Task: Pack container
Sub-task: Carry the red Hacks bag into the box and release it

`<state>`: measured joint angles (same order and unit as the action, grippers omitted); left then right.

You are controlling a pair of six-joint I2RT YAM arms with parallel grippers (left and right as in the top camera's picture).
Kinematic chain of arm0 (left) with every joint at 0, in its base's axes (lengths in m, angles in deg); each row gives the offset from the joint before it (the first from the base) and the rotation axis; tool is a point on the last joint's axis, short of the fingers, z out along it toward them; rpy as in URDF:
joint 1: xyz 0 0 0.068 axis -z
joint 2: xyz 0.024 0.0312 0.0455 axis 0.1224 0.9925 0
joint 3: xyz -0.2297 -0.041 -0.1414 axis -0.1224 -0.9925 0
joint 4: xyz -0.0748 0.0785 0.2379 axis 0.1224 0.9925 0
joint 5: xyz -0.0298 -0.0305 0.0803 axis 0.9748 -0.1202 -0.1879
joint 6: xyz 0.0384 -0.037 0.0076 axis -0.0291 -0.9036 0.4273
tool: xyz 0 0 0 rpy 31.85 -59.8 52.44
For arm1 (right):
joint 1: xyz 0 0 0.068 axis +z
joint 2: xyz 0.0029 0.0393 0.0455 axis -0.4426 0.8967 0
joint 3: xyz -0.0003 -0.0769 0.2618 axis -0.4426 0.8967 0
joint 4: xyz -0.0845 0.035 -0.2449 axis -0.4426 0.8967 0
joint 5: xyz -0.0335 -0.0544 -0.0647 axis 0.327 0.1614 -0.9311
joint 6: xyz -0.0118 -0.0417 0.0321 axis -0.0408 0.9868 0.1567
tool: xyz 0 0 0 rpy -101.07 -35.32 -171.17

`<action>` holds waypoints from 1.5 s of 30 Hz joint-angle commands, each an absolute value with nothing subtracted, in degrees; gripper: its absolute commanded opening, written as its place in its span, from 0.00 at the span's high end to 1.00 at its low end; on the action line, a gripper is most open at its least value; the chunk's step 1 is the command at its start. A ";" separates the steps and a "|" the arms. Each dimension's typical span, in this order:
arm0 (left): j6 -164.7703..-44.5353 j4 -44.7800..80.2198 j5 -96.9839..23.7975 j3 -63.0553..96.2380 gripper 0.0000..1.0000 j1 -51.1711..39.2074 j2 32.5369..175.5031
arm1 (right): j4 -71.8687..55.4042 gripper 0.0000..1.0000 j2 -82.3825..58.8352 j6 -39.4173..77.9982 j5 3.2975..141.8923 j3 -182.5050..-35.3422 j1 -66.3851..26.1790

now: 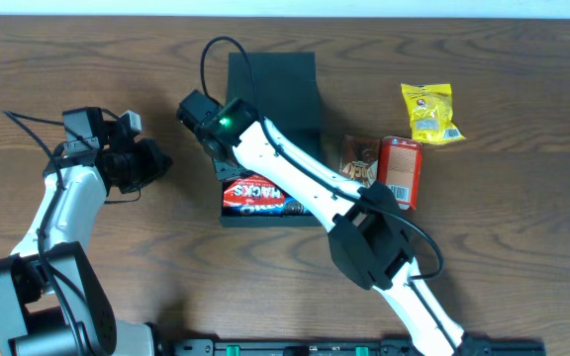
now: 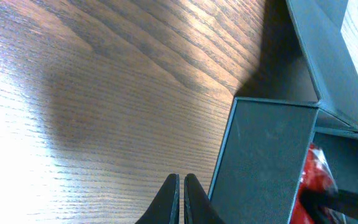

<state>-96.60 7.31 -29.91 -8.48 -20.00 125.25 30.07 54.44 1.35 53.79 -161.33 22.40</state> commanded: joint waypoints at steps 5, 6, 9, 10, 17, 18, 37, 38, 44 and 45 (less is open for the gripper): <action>-95.13 7.55 -29.95 -8.74 0.94 -20.24 124.27 | 25.81 0.98 53.48 4.54 54.05 -157.70 22.46; -95.13 7.55 -29.95 -8.74 0.94 -20.24 124.27 | 24.89 0.98 53.50 4.56 54.07 -157.11 22.46; -95.16 7.50 -30.10 -8.74 0.94 -20.24 124.27 | 22.82 0.83 53.50 5.85 54.09 -156.04 22.62; -95.16 7.50 -30.10 -8.74 0.94 -20.24 124.27 | 22.68 0.71 53.46 7.16 54.07 -156.15 22.62; -95.16 7.44 -30.15 -8.74 0.94 -20.24 124.27 | 30.16 0.32 44.23 14.98 54.09 -168.95 20.63; -95.16 7.44 -30.15 -8.74 0.94 -20.24 124.27 | 30.42 0.30 42.31 16.16 54.07 -170.02 20.32; -95.18 7.06 -30.23 -8.74 0.94 -20.24 124.27 | 18.99 0.98 45.00 27.36 80.28 -139.97 15.43; -95.18 7.06 -30.28 -8.74 0.94 -20.24 124.27 | 18.55 0.98 45.11 27.66 80.50 -139.34 15.43; -95.18 7.04 -30.32 -8.74 0.94 -20.24 124.29 | 17.81 0.98 44.85 28.16 80.52 -140.52 15.29; -95.18 7.04 -30.32 -8.74 0.94 -20.24 124.27 | 19.08 0.98 44.65 29.10 80.71 -142.75 14.97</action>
